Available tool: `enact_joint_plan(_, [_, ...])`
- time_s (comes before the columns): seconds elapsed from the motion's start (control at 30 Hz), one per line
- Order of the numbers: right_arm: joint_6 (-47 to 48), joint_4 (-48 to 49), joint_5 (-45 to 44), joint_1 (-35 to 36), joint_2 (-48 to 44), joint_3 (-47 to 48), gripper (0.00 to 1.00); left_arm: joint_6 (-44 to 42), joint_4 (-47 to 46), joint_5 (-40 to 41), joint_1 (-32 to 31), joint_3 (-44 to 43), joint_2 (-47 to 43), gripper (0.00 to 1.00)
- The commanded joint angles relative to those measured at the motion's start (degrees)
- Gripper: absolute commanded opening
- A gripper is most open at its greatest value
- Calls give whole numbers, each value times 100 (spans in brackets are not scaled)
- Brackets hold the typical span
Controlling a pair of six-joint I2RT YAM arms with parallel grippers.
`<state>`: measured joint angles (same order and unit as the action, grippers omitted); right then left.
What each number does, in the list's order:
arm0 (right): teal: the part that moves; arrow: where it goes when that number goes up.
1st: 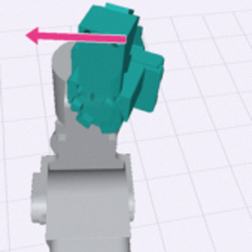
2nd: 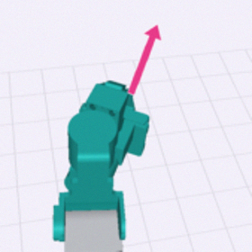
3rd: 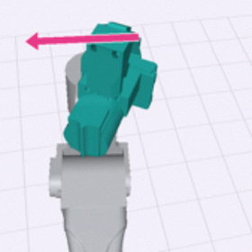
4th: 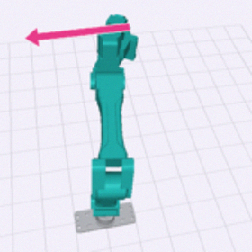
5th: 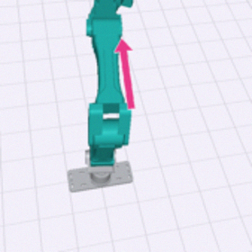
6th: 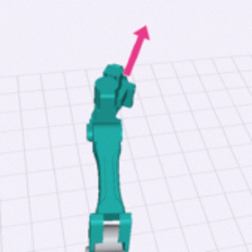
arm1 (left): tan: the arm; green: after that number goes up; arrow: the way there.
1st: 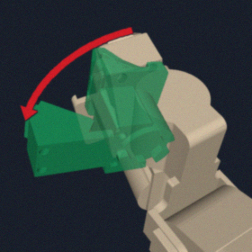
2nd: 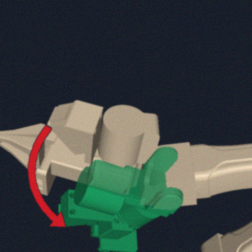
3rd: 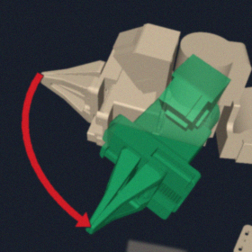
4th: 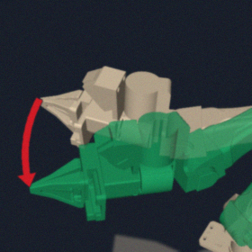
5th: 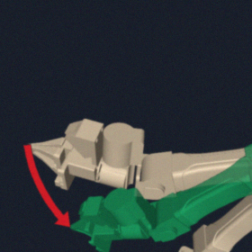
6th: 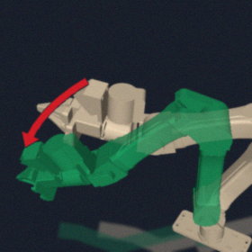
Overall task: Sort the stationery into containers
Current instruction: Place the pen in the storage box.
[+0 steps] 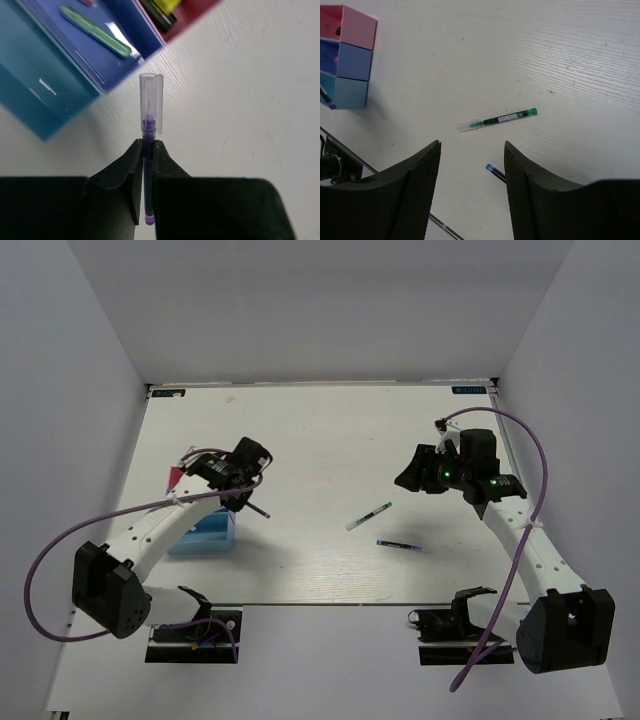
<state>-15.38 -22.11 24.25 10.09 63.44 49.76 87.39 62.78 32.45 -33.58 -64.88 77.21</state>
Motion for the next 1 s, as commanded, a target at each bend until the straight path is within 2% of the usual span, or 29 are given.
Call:
enact_joint_plan(0.0, [-89,216,98,-51,-148,-27,57,418,611,463,369,230,-477,0])
enact_joint_plan(0.1, [-106,198,124,10,-165,-36,57,655,691,491,790,800,-1012,0])
enact_joint_plan(0.3, [-132,216,168,-103,-156,-63,57,1340,1210,684,1459,1310,-1541,0])
enact_joint_plan(0.47, [-124,216,211,-103,-148,-80,57,1289,1043,552,2039,1557,-1823,0])
enact_joint_plan(0.7, [-167,225,308,-156,-148,-115,57,1148,780,315,2663,1601,-1666,0])
enact_joint_plan(0.97, [-159,251,379,-209,-130,-150,59,1034,419,131,2989,1611,-1367,0])
